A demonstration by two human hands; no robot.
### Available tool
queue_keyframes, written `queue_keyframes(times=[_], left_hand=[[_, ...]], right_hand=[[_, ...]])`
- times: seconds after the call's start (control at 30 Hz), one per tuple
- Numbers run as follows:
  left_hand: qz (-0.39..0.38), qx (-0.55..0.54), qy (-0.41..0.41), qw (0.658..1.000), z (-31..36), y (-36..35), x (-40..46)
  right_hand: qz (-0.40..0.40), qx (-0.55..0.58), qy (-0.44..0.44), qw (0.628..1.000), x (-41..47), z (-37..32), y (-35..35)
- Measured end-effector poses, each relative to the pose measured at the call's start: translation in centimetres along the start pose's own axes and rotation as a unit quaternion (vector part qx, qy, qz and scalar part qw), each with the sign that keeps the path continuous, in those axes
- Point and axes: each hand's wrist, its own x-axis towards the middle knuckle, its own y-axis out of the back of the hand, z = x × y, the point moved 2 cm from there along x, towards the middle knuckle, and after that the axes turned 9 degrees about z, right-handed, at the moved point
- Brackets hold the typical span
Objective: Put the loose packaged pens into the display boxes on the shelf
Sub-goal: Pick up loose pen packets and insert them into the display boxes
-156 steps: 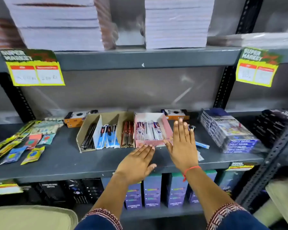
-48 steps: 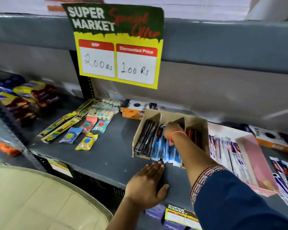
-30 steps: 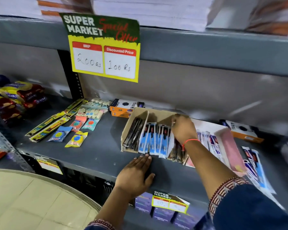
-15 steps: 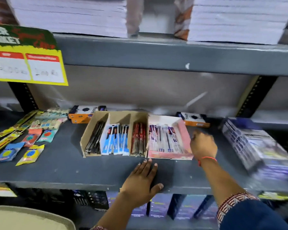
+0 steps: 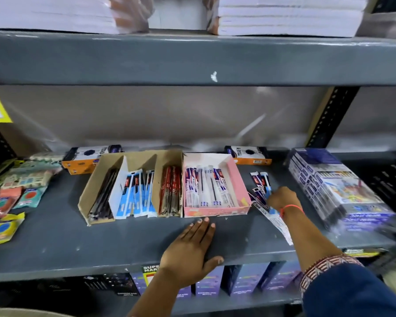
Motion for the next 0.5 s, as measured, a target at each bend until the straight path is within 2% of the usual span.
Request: queue_keyframes(times=[0.2,0.33,0.4,0.5], left_hand=[[-0.007,0.002,-0.010,1.000,-0.1,-0.2,0.1],[0.001,0.009,0.004,1.000,-0.2,-0.1,0.1],[0.007,0.000,0.009,1.000,-0.1,0.0,0.0],[0.007,-0.004,0.004,1.000,0.0,0.0,0.0]], right_hand=[[-0.037,0.077,-0.084,0.993,1.9,1.2,0.1],[-0.063,0.098,-0.084,0.990,3.2,2.5,0.1],[-0.046,0.167,-0.070,0.982,2.8,2.8,0.8],[-0.036,0.330,-0.079,0.940,1.1,2.6,2.2]])
